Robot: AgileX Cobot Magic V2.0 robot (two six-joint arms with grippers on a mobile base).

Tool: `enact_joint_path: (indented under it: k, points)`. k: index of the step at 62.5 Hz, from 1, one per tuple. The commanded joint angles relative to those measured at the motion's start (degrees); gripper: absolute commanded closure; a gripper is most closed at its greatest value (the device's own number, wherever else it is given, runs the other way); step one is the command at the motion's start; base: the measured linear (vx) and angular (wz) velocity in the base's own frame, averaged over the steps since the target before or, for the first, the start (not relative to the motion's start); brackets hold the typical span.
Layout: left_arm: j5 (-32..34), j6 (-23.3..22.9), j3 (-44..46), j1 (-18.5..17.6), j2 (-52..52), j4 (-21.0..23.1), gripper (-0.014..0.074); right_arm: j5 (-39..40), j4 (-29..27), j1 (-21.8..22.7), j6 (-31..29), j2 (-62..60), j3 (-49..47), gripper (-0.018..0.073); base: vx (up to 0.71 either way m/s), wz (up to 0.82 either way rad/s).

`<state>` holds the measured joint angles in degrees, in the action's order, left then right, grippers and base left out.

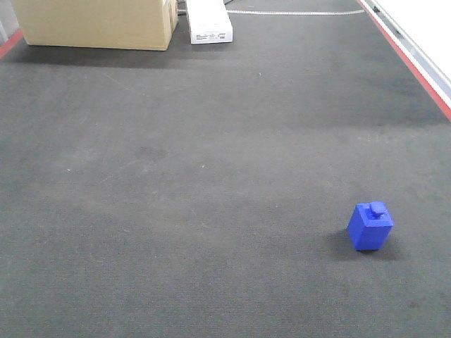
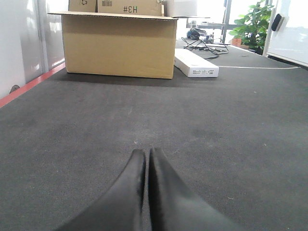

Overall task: Pour parts from conveyor to right shelf
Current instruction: 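Move the right gripper toward the blue block on the conveyor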

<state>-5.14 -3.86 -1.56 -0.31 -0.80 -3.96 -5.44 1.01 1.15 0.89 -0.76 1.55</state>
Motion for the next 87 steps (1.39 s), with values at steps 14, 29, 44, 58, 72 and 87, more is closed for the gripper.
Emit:
enact_joint_path:
  k: [14,29,44,58,72,87]
  points:
    - [4.5,-0.2,-1.8,0.0,-0.8,0.1,0.0603,4.8,0.1,0.3,-0.1,-0.8,1.2,0.0568,0.00,0.00]
    - [4.5,-0.2,-1.8,0.0,-0.8,0.1,0.0603,11.0,0.1,0.3,-0.1,-0.8,0.5,0.0568,0.00,0.00]
    - [4.5,-0.2,-1.8,0.0,-0.8,0.1,0.0603,7.2,0.3,0.3,-0.2,5.5,-12.7,0.0568,0.00,0.00]
    - [4.5,-0.2,-1.8,0.0,-0.8,0.1,0.0603,-6.4,0.0,0.3,-0.6,20.7,-25.2,0.0568,0.00,0.00]
    - [4.5,-0.2,-1.8,0.0,-0.8,0.1,0.0603,-8.2,-1.6,0.3,-0.6,31.0,-26.8,0.0568,0.00,0.00]
    - [4.5,-0.2,-1.8,0.0,-0.8,0.1,0.0603,-9.2,-1.4,0.3,-0.9,33.5,-27.2,0.0536,0.00,0.00]
